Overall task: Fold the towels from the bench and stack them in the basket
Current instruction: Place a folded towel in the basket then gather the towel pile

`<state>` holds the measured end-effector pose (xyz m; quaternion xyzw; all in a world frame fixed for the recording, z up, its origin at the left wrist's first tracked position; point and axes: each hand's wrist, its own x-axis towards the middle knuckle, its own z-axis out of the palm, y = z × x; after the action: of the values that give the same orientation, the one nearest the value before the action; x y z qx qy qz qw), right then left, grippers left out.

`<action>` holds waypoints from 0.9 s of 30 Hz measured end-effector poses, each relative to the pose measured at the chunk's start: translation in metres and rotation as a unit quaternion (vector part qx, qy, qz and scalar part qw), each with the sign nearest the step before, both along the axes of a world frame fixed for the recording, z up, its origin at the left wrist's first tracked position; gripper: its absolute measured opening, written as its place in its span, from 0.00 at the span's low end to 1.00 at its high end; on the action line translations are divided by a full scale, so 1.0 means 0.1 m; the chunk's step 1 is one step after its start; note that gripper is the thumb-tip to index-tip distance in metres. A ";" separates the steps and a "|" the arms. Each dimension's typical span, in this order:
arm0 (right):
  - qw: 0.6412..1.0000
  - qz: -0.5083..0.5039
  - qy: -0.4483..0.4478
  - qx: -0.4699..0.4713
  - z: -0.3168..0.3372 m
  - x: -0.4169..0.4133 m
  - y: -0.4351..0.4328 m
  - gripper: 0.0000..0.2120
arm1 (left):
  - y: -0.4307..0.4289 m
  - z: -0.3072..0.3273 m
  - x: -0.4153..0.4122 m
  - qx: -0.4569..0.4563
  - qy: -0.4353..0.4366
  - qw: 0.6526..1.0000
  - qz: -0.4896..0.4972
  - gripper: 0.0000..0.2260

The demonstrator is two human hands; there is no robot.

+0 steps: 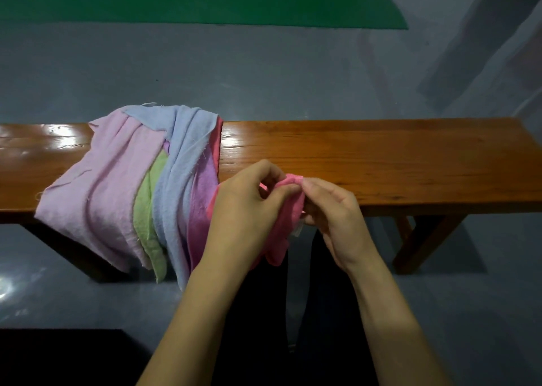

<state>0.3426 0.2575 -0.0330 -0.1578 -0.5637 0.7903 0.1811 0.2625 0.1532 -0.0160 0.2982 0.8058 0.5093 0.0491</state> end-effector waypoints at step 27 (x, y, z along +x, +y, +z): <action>0.938 -0.308 -0.157 -0.020 -0.92 0.15 0.30 0.12 | -1.19 -0.21 -1.07 -0.321 0.367 0.824 -0.287 0.21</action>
<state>0.3578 0.2874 -0.1249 -0.4488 -0.4933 0.6722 0.3215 0.1557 0.0346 -0.0372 0.6483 0.7603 0.0373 -0.0131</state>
